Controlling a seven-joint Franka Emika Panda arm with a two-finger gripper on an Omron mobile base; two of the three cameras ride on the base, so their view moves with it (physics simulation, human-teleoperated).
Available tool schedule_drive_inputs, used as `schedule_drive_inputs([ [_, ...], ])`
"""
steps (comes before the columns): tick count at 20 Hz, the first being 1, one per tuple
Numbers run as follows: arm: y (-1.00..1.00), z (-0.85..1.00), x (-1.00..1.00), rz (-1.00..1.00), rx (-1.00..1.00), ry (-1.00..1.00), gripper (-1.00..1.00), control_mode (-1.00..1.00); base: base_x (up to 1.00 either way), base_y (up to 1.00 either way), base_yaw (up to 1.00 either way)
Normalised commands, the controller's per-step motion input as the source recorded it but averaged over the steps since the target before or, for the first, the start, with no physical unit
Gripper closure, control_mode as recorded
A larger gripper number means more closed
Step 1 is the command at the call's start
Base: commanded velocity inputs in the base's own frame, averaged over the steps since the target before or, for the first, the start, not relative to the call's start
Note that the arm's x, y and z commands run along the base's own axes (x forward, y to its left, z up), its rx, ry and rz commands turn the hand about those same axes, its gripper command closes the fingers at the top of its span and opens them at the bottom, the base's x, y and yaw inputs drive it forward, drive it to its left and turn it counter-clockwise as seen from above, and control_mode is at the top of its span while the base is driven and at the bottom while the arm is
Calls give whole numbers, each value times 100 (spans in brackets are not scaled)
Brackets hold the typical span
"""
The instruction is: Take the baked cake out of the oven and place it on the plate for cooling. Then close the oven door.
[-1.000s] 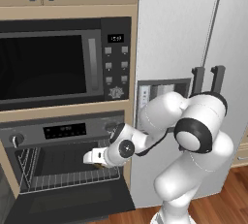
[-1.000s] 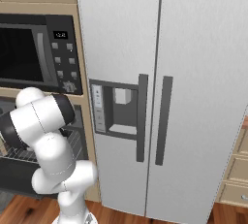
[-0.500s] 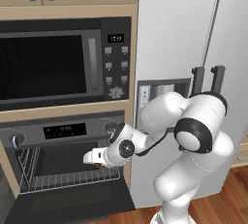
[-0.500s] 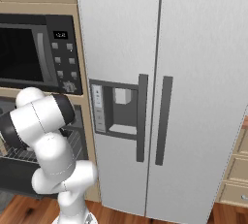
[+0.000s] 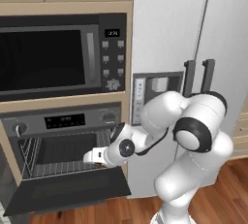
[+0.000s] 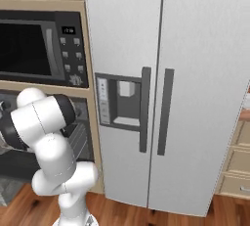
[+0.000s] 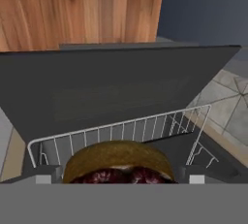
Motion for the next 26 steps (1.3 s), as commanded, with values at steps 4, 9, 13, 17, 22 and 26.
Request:
schedule_drive_inputs([
  [4,0,0,0,0,0,0,100,100,-2,-55,-4],
  [9,0,0,0,0,0,0,100,100,1,-82,0],
  [13,0,0,0,0,0,0,100,100,0,-83,0],
  [17,0,0,0,0,0,0,100,100,6,-80,0],
  [22,0,0,0,0,0,0,100,100,10,-78,0],
  [26,0,0,0,0,0,0,100,100,18,-76,0],
])
